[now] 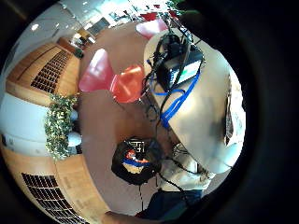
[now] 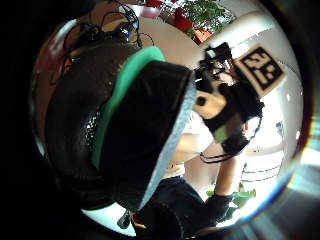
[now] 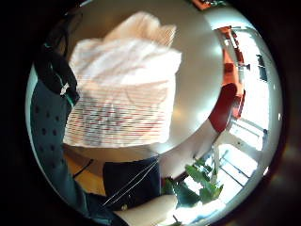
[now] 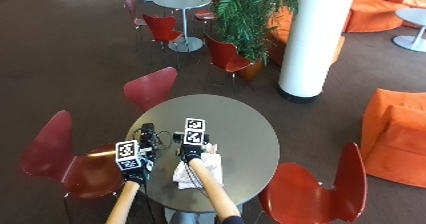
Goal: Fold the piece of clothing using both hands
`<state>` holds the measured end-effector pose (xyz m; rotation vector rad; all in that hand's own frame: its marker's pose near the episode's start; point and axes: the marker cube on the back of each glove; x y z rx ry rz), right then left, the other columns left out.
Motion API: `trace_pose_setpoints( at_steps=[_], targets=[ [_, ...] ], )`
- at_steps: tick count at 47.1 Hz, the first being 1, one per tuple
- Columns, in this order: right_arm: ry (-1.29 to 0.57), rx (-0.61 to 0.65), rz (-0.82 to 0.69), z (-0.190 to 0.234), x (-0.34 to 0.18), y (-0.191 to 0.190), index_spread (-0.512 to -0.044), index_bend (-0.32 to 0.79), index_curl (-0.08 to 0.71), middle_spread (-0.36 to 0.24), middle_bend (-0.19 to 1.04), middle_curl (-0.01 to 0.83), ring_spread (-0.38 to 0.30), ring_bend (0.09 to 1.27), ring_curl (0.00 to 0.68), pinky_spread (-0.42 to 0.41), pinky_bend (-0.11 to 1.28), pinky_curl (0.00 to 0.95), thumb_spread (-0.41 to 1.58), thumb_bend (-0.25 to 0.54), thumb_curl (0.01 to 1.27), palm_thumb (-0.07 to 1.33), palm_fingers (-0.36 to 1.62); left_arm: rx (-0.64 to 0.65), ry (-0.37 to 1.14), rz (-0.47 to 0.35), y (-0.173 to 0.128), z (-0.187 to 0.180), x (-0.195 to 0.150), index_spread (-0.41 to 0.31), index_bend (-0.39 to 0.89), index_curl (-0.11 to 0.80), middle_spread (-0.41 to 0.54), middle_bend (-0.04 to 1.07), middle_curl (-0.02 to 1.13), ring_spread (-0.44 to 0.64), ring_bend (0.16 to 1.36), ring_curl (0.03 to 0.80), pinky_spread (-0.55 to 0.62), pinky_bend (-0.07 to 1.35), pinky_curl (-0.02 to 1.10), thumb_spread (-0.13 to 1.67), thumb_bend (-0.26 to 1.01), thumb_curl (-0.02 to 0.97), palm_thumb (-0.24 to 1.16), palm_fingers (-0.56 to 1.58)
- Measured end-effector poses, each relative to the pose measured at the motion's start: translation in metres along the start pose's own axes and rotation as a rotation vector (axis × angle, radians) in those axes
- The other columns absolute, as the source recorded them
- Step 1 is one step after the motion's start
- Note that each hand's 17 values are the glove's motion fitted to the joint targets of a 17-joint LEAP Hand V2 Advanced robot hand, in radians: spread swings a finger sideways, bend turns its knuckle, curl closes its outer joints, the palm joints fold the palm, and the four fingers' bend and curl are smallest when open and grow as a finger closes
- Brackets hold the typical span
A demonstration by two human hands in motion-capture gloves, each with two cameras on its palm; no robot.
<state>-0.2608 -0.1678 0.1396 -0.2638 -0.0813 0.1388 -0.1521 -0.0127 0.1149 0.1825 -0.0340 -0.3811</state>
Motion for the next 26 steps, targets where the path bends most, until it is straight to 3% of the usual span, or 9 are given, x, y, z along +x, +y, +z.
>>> trace_pose_setpoints(
  at_steps=[3,6,17,26],
  targets=[
    [0.030,0.232,-0.023,-0.026,0.005,-0.011,-0.229,0.01,0.241,-0.180,0.33,0.503,-0.214,0.63,0.446,-0.305,0.71,0.417,0.77,-0.022,0.63,0.92,1.05,-0.007,0.005,-0.006,-0.001,-0.002,-0.004,-0.100,0.18,0.404,0.056,0.17,0.33,0.25,0.44,0.296,0.30,0.18,0.32,1.21,-0.02,0.223,0.01,0.39],
    [0.043,0.315,-0.042,-0.061,0.012,0.007,-0.225,0.02,0.220,-0.173,0.32,0.498,-0.207,0.61,0.437,-0.284,0.70,0.415,0.82,-0.024,0.62,0.91,1.02,-0.014,0.015,-0.009,0.000,-0.009,-0.005,-0.101,0.18,0.405,0.055,0.18,0.33,0.25,0.44,0.296,0.31,0.18,0.32,1.20,-0.02,0.223,0.01,0.39],
    [0.055,0.364,-0.047,-0.142,0.045,0.077,-0.234,0.04,0.176,-0.150,0.28,0.481,-0.175,0.55,0.421,-0.216,0.66,0.394,0.97,-0.023,0.56,0.88,0.93,-0.034,0.044,-0.025,0.002,-0.039,-0.002,-0.102,0.18,0.406,0.056,0.17,0.33,0.25,0.44,0.297,0.30,0.18,0.31,1.19,-0.02,0.226,0.01,0.40],
    [0.027,0.382,-0.033,-0.154,0.069,0.085,-0.238,0.06,0.161,-0.170,0.25,0.467,-0.160,0.53,0.411,-0.178,0.63,0.378,1.03,-0.022,0.53,0.87,0.90,-0.075,0.096,-0.031,0.000,-0.048,0.001,-0.102,0.18,0.407,0.062,0.17,0.33,0.25,0.44,0.299,0.29,0.19,0.31,1.19,-0.02,0.227,0.01,0.40]
  ],
)
